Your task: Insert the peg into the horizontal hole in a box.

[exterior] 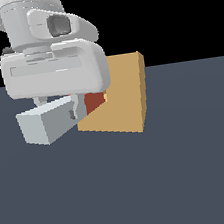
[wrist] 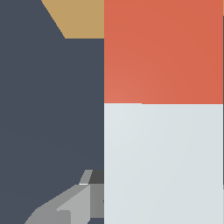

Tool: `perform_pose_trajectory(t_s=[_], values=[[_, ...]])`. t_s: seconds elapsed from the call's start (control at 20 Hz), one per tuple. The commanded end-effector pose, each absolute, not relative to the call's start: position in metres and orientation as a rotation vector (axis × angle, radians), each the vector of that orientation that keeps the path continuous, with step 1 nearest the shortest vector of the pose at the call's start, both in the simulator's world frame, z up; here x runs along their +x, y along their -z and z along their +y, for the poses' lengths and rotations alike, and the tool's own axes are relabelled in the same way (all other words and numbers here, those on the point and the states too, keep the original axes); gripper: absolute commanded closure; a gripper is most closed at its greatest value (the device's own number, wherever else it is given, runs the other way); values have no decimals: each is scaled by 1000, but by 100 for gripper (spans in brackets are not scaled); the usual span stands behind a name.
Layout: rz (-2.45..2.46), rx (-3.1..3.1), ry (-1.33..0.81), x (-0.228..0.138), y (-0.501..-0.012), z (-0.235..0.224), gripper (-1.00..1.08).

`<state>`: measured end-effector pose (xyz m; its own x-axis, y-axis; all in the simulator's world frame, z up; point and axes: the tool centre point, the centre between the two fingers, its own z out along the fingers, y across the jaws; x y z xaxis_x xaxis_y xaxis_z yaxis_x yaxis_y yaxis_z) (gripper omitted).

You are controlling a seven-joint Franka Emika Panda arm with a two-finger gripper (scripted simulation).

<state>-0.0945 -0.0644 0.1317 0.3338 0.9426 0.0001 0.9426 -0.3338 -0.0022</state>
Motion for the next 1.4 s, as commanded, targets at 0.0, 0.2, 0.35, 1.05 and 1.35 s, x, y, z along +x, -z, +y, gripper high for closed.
perform_pose_trajectory(t_s=[0.0,0.2,0.35,1.05,1.35], values=[[-1814,-2567,6,-93,-134,-64,108],[-1812,-2564,-1,-93,-132,-61,108],[-1812,-2565,0,-90,-132,-53,108],[-1813,-2567,6,-58,-134,39,108],[-1814,-2567,6,-51,-135,55,108]])
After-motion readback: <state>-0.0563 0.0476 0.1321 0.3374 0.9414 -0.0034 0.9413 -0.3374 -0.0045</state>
